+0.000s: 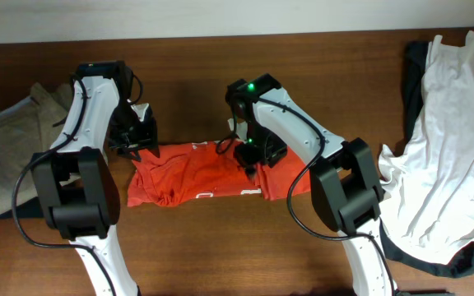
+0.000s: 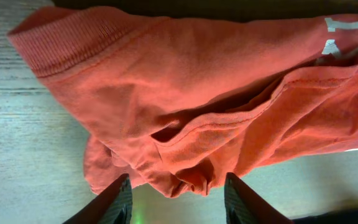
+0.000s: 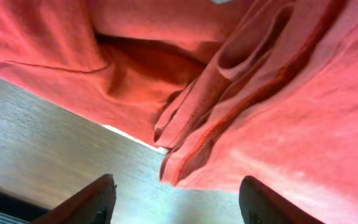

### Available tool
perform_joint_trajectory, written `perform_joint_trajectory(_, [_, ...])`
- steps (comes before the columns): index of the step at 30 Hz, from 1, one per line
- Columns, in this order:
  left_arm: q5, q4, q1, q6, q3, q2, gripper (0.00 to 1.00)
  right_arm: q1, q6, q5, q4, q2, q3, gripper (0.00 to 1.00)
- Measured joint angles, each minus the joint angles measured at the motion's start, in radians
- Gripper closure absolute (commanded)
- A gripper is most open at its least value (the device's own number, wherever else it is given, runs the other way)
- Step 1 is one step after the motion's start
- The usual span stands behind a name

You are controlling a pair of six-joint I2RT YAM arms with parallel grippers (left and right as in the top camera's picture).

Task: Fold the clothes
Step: 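Fold the right end leftward over the middle with the right gripper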

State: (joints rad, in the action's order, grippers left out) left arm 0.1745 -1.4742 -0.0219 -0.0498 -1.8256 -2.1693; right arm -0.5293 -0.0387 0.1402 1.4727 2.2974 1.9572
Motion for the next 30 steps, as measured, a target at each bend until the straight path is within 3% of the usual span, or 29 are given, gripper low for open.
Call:
perform_joint_trajectory(6, [-0.015, 0.002, 0.000, 0.000, 0.000, 0.000, 0.51, 0.166, 0.013, 0.029, -0.009, 0.000, 0.000, 0.29])
perform_joint_trajectory(9, [-0.018, 0.003, 0.000, 0.000, 0.000, 0.000, 0.51, 0.123, 0.013, 0.075, -0.079, 0.000, 0.000, 0.30])
perform_joint_trajectory(10, [-0.018, -0.001, 0.000, 0.000, 0.000, 0.000, 0.51, 0.072, 0.013, 0.090, -0.089, 0.000, 0.000, 0.33])
perform_joint_trajectory(11, [-0.019, -0.002, 0.000, 0.000, 0.000, 0.000, 0.51, 0.034, 0.041, 0.084, -0.145, 0.000, -0.004, 0.45])
perform_joint_trajectory(17, [-0.019, -0.002, 0.000, 0.000, 0.000, 0.000, 0.51, 0.029, 0.191, -0.051, -0.230, 0.000, -0.030, 0.45])
perform_joint_trajectory(24, [-0.019, -0.002, 0.000, 0.000, 0.000, 0.000, 0.51, 0.029, 0.226, -0.072, -0.131, 0.000, -0.030, 0.41])
perform_joint_trajectory(29, [-0.019, -0.002, 0.000, 0.000, 0.000, 0.000, 0.51, 0.029, 0.226, -0.072, -0.178, 0.000, -0.030, 0.42])
perform_joint_trajectory(30, [-0.019, -0.002, 0.000, 0.000, 0.000, 0.000, 0.51, 0.029, 0.226, -0.072, -0.186, 0.000, -0.036, 0.50])
